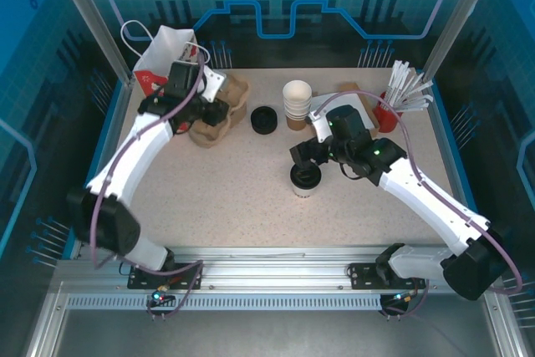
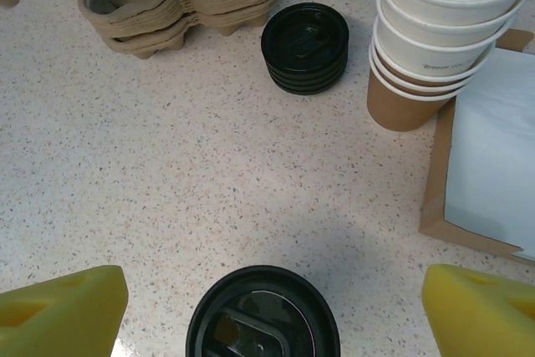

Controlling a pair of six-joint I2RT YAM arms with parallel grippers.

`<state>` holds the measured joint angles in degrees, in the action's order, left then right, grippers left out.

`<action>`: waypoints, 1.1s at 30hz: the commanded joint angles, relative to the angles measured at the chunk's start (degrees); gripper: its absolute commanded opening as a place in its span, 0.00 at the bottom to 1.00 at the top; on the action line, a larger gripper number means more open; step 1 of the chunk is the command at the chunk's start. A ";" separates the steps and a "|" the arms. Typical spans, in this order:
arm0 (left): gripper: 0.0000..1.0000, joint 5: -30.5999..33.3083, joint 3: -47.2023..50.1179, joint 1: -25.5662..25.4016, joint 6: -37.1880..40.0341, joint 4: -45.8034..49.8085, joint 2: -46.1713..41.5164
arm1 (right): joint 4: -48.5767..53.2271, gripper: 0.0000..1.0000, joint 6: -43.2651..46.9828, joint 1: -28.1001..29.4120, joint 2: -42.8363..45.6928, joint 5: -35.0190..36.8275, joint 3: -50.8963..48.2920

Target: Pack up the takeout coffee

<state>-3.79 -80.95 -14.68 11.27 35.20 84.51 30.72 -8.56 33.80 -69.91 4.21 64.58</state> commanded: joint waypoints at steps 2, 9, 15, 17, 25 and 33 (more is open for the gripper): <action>0.34 4.61 12.00 -7.64 -13.44 -7.77 -6.76 | 3.24 0.93 0.22 -1.62 3.34 1.01 1.10; 0.34 13.32 23.84 -22.62 -28.99 -5.98 -8.80 | 4.60 0.93 -0.28 -3.64 6.99 1.09 -1.34; 0.34 16.19 26.37 -29.34 -36.37 -8.26 -2.81 | 5.05 0.93 -0.55 -4.19 8.12 0.72 -2.69; 0.34 17.18 25.17 -30.65 -37.21 -8.03 0.10 | 5.27 0.93 -0.53 -4.27 8.20 0.45 -2.88; 0.34 18.92 21.51 -32.45 -38.50 -8.03 8.00 | 5.33 0.93 -0.18 -4.37 8.85 0.58 -3.73; 0.36 19.15 19.53 -33.09 -39.41 -10.28 11.40 | 5.14 0.93 0.03 -4.41 7.87 0.28 -3.58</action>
<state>13.98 -59.51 -47.27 -27.05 26.44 94.70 35.35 -8.73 30.20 -62.22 4.51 61.06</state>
